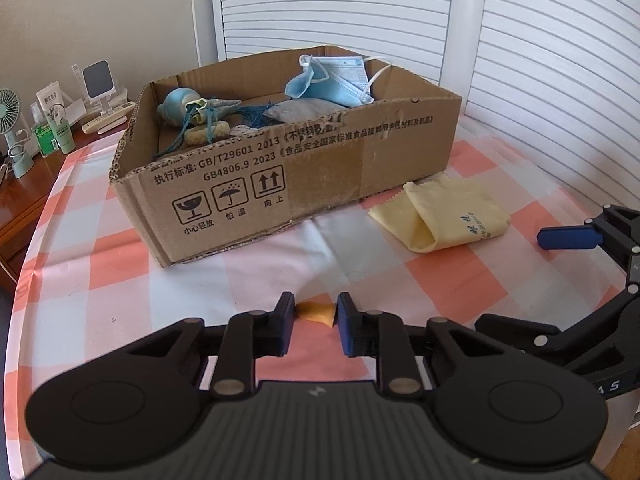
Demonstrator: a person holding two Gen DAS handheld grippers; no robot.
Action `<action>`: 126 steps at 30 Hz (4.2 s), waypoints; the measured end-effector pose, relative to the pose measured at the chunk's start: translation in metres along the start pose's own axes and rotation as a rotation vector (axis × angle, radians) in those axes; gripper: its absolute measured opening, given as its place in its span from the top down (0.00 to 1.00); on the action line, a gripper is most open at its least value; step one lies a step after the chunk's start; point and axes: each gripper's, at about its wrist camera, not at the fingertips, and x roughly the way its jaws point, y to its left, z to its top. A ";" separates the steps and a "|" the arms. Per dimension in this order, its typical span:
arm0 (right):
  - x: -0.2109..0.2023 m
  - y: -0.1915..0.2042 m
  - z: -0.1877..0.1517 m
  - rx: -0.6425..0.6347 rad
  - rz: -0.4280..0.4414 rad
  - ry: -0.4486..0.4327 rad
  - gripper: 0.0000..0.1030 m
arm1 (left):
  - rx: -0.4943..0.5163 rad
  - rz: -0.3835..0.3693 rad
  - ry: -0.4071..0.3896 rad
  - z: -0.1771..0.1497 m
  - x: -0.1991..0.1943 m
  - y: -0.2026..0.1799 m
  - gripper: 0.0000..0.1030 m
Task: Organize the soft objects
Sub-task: 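Close the left tool on the orange earplug, then grasp the yellow cloth with the right tool, then carry the earplug into the box and open the left tool while the right tool drops the yellow cloth in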
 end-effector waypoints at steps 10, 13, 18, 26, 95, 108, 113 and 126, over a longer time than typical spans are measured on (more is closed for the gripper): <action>0.012 -0.005 0.011 -0.001 0.002 0.004 0.00 | -0.040 0.004 0.000 -0.004 -0.002 0.006 0.80; 0.019 -0.008 0.018 0.000 0.003 0.009 0.00 | -0.053 0.001 -0.001 -0.004 -0.002 0.009 0.80; 0.035 -0.011 0.032 -0.005 0.013 0.015 0.00 | -0.061 -0.002 -0.004 -0.005 -0.002 0.014 0.80; 0.055 -0.010 0.050 -0.022 0.036 0.007 0.00 | -0.071 -0.015 -0.009 -0.005 -0.001 0.017 0.79; -0.063 0.002 0.093 -0.134 0.119 -0.200 0.82 | 0.017 0.155 -0.247 0.104 -0.030 0.054 0.02; 0.009 0.012 0.184 -0.103 0.150 -0.176 0.82 | -0.037 0.217 -0.283 0.038 -0.079 0.054 0.00; 0.054 0.020 0.213 -0.047 0.117 -0.133 0.77 | -0.075 0.213 -0.250 0.014 -0.077 0.050 0.01; 0.032 0.021 0.182 0.010 0.005 -0.053 0.01 | -0.182 0.200 -0.207 0.013 -0.090 0.058 0.01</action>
